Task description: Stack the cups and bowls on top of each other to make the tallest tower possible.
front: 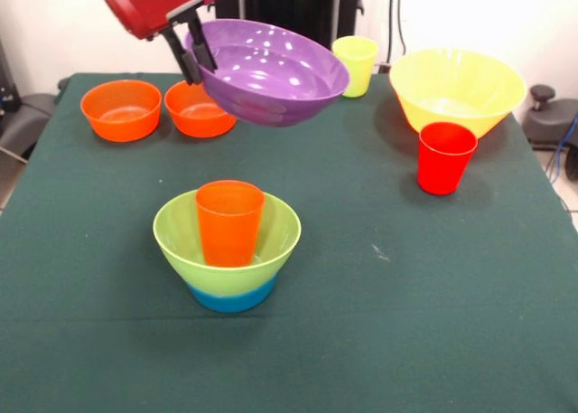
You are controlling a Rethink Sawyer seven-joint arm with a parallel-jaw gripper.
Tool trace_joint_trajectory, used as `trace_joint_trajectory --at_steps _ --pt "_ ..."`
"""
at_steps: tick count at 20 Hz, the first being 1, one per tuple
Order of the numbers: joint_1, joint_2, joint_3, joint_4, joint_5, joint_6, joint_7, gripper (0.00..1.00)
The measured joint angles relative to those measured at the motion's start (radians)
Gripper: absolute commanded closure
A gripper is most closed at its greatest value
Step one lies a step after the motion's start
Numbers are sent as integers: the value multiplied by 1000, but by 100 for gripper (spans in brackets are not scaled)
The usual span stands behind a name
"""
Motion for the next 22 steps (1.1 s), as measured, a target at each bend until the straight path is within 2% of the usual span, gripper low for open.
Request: trace_joint_trajectory --at_steps 6,22 --pt "-5 55 27 -72 0 28 0 100" --pt "-29 150 61 -155 0 52 0 100"
